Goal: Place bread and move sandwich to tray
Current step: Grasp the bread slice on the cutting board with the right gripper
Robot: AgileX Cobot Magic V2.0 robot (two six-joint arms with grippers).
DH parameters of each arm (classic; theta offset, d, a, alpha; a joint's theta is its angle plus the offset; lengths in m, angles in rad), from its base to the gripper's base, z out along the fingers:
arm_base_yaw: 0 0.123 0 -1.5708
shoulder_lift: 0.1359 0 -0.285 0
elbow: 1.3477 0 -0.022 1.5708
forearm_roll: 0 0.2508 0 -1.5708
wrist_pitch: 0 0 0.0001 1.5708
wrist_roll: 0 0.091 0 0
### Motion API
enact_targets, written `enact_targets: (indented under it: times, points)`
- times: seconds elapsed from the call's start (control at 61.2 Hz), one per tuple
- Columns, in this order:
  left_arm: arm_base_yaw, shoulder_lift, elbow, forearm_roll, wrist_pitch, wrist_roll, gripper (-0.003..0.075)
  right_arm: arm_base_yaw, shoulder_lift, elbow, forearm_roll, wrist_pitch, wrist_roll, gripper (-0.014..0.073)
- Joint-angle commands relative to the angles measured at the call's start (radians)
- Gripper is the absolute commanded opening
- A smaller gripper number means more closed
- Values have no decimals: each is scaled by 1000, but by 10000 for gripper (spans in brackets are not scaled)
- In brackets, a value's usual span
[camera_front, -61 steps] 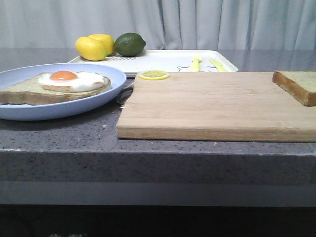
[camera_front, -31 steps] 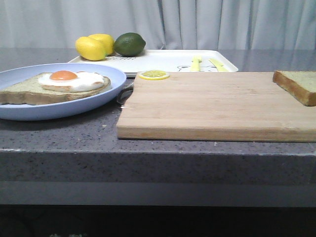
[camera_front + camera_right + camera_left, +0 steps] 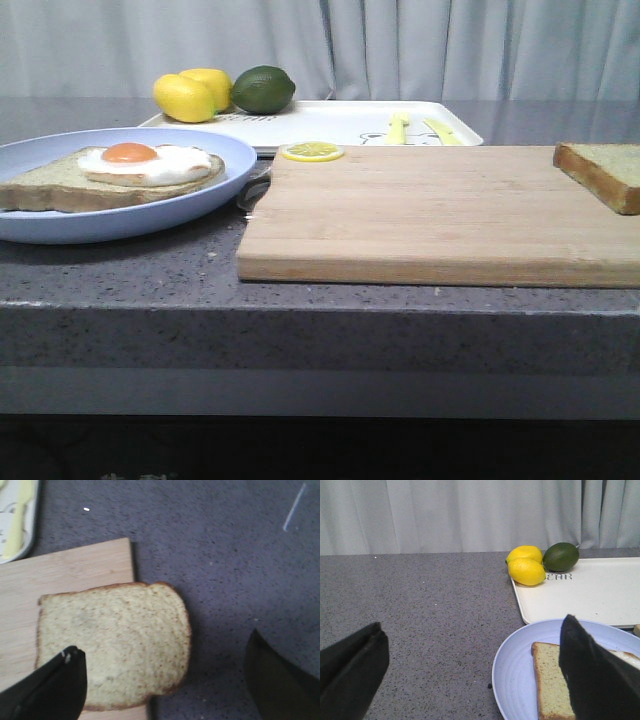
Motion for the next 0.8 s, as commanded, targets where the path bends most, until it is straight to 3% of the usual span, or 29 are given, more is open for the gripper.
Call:
enact_targets:
  times: [0.0, 0.18, 0.556, 0.703, 0.784]
  points:
    - [1, 2, -36, -6, -81, -1, 673, -50, 69, -76, 5, -20, 4, 642]
    - [1, 2, -36, -6, -81, -1, 673, -86, 236, -171, 86, 74, -121, 642]
    - [1, 2, -36, -6, -81, -1, 673, -184, 461, -256, 515, 262, -486, 642]
    - [1, 2, -36, -6, -81, -1, 673, -184, 485, -256, 603, 300, -547, 640]
    - [1, 2, -36, -6, -81, -1, 673, -184, 485, -256, 606, 306, -547, 584]
